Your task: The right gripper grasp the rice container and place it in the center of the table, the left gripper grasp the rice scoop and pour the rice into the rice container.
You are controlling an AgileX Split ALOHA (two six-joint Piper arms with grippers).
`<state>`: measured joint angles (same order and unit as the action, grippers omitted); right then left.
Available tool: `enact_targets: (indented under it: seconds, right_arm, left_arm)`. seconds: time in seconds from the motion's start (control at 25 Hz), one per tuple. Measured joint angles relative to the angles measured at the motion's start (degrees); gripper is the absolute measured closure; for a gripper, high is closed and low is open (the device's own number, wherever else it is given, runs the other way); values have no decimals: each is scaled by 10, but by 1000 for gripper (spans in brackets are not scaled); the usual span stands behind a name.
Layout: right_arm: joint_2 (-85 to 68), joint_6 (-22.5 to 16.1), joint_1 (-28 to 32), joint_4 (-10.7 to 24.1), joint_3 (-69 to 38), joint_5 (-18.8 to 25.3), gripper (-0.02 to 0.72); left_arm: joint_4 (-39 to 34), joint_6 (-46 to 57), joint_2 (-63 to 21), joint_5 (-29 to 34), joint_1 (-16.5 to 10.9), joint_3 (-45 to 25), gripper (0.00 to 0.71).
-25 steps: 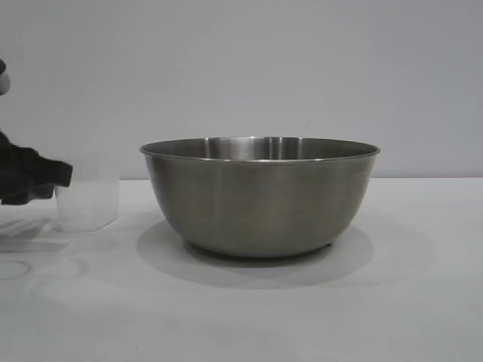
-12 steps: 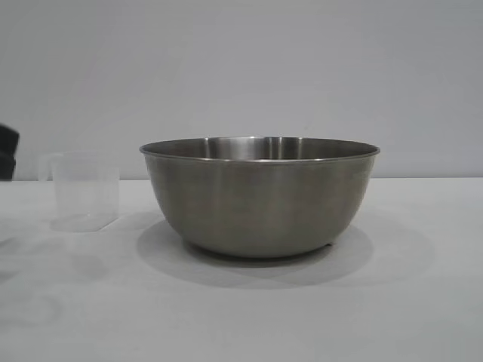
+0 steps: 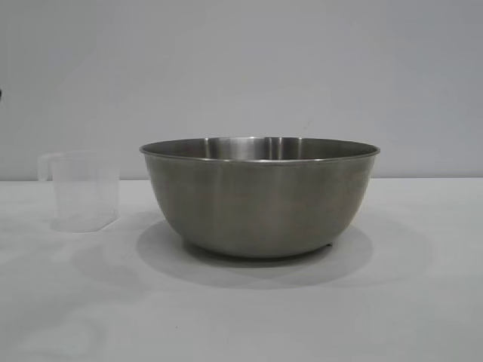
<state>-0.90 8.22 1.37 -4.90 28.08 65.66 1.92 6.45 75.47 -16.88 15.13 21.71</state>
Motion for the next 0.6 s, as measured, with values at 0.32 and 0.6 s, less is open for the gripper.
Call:
enact_targets:
  seconds: [0.32,0.6]
  right_arm:
    - [0,0,0,0,0,0,192]
    - [0,0,0,0,0,0,192]
  left_arm:
    - [-16,2,-23,312,0,179,326]
    - [-6,-66,-54,545,0,277,331]
